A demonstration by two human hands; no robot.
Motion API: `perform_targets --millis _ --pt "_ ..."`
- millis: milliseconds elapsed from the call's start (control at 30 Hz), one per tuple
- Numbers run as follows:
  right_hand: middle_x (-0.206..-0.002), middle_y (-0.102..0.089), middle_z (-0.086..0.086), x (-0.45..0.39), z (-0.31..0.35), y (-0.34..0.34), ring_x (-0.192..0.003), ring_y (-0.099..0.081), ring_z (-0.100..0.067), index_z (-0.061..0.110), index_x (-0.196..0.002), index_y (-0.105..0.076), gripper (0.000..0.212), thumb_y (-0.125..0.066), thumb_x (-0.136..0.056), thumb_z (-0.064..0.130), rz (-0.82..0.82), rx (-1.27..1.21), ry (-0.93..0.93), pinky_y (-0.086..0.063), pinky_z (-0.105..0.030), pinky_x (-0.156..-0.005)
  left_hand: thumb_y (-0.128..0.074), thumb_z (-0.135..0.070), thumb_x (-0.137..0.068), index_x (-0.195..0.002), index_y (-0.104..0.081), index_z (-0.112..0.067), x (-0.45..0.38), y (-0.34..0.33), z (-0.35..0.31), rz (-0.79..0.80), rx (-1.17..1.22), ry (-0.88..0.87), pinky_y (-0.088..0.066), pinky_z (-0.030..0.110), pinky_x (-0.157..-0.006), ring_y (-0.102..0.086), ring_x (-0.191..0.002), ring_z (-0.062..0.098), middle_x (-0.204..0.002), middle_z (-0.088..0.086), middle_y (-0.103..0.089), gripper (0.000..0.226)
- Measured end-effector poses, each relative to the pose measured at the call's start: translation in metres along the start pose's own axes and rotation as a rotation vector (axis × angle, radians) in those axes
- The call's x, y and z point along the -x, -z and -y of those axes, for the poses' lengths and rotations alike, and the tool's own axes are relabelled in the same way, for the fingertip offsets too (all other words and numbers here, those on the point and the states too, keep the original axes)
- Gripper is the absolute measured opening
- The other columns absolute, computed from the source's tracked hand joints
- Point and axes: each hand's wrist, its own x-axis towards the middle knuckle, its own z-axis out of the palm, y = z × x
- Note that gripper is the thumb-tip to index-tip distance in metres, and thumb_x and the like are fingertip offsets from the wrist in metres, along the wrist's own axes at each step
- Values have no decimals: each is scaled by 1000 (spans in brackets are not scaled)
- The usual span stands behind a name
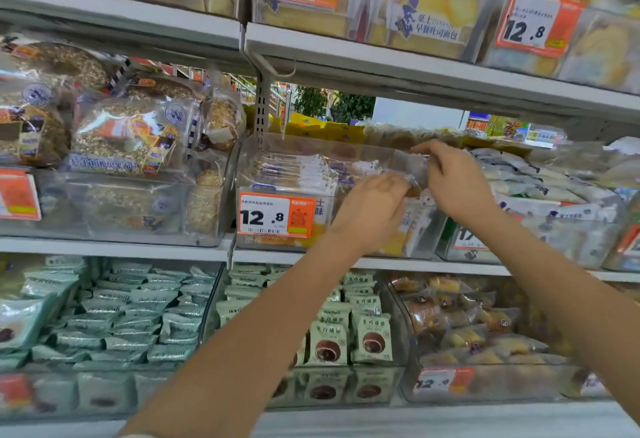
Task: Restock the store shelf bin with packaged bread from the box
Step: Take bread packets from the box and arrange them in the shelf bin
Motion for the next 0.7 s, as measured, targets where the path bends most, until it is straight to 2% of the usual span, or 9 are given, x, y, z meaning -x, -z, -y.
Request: perform_targets --millis 67,133,233,300,367,433,533,633,700 --pt "-100 -66 -6 41 8 -1 -76 -53 -12 9 -105 -61 28 -39 -92 1 -190 -178 -23 -42 -28 -66 -47 -10 -89 -116 -61 -3 31 -4 -4 -150 -8 -67 -39 37 -102 -55 -115 28 -120 14 -63 31" --pt "-89 -65 -3 90 15 -16 -71 -53 -12 10 -93 -60 23 -39 -90 1 -280 -309 -64 -40 -27 -63 -43 -10 -82 -102 -65 -2 73 -12 -13 -220 1 -165 -42 33 -86 -60 -99 28 -105 12 -67 30" --pt "-76 -60 -1 178 24 -64 -66 -51 -15 10 -85 -59 20 -40 -85 1 -201 -367 -160 -39 -28 -61 -43 -8 -76 -91 -62 -3 143 -29 -24 -99 7 -218 -41 33 -66 -59 -80 28 -91 12 -64 25" --pt "-74 -57 1 241 28 -101 -65 -49 -15 12 -84 -58 20 -44 -86 -2 -28 -365 -233 -37 -27 -58 -44 -5 -73 -86 -61 -3 196 -49 -27 29 47 -204 -43 31 -55 -57 -70 28 -82 12 -62 21" --pt "-77 -58 -1 302 29 -138 -70 -52 -19 13 -86 -60 19 -47 -87 -1 244 -313 -346 -36 -29 -59 -44 -6 -74 -85 -61 -5 256 -72 -29 190 86 -135 -45 28 -49 -60 -67 27 -81 11 -63 21" --pt "-87 -64 -5 352 24 -171 -81 -59 -25 17 -87 -61 21 -47 -88 2 543 -263 -439 -41 -29 -66 -46 -7 -80 -97 -64 -6 311 -88 -34 411 100 -19 -51 33 -53 -66 -81 29 -96 12 -67 24" --pt "-102 -63 -1 413 15 -208 -96 -60 -24 25 -98 -60 22 -44 -91 12 968 -142 -475 -50 -34 -77 -43 -12 -95 -126 -51 -11 384 -106 -35 734 128 281 -47 37 -81 -54 -115 26 -128 8 -55 32" --pt "-110 -60 -5 458 7 -236 -99 -58 -24 20 -112 -58 22 -46 -93 19 1259 -112 -531 -49 -34 -77 -41 -18 -96 -114 -52 -16 453 -117 -28 892 199 637 -48 35 -78 -58 -105 25 -115 5 -60 21" --pt "-110 -60 -6 477 8 -251 -95 -58 -25 26 -112 -54 20 -47 -93 28 1328 -127 -593 -51 -36 -77 -44 -20 -95 -109 -54 -17 497 -122 -22 947 205 846 -51 35 -70 -61 -96 28 -106 6 -62 18"
